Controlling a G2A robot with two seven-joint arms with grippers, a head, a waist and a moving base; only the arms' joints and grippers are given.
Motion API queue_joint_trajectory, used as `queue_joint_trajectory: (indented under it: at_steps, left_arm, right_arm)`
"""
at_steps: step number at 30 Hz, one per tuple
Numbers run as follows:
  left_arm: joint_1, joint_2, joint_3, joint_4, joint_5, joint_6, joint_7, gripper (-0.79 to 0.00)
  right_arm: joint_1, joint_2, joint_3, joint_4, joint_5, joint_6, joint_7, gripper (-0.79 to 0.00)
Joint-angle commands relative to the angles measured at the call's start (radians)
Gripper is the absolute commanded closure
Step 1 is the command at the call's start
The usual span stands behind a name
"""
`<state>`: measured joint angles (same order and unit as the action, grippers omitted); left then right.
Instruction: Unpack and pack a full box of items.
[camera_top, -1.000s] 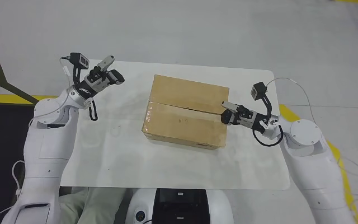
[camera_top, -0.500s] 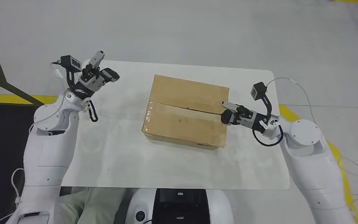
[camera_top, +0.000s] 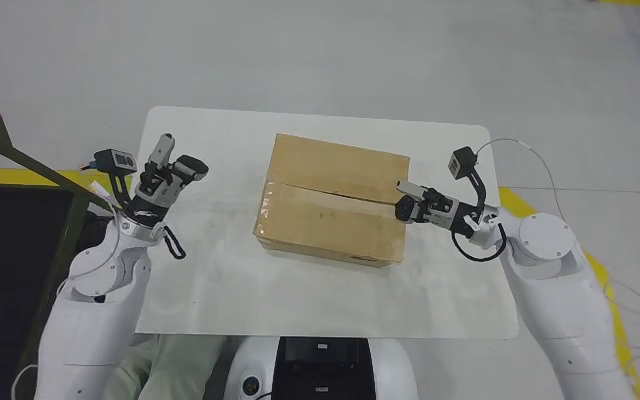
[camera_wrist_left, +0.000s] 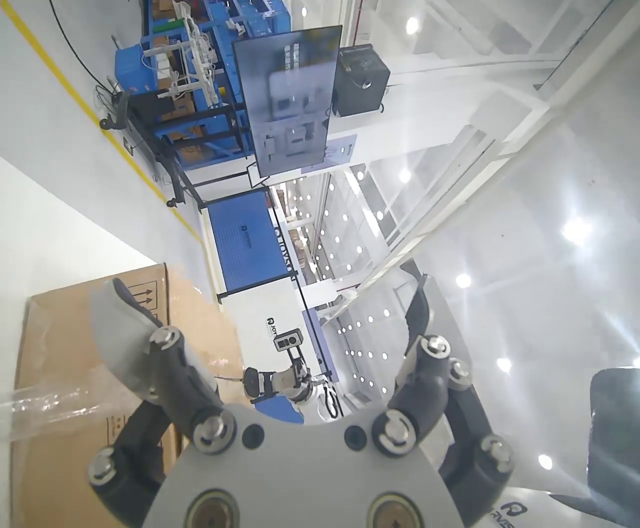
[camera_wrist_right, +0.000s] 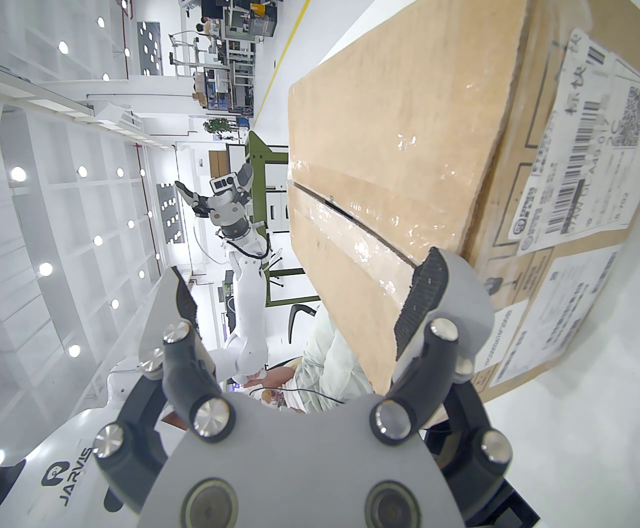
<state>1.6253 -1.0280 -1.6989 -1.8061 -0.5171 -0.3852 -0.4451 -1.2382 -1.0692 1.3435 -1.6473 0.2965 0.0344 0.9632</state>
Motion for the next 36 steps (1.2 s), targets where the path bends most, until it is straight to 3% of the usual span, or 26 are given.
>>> queue_joint_trajectory:
  at_steps: [1, 26, 29, 36]
  left_arm:
    - [0.02, -0.002, -0.001, -0.008, 0.0, -0.007, 0.001, -0.785]
    - [0.036, -0.005, 0.001, -0.011, -0.018, -0.002, -0.004, -0.785]
    - [0.041, -0.01, 0.007, -0.02, -0.029, 0.005, 0.04, -0.785]
    - [0.134, -0.028, 0.057, -0.019, -0.042, -0.05, 0.103, -0.785]
  right_arm:
    - [0.0, 0.0, 0.0, 0.0, 0.0, 0.0, 0.0, -0.785]
    - [0.0, 0.0, 0.0, 0.0, 0.0, 0.0, 0.0, -0.785]
    - [0.0, 0.0, 0.0, 0.0, 0.0, 0.0, 0.0, -0.785]
    - [0.0, 0.0, 0.0, 0.0, 0.0, 0.0, 0.0, -0.785]
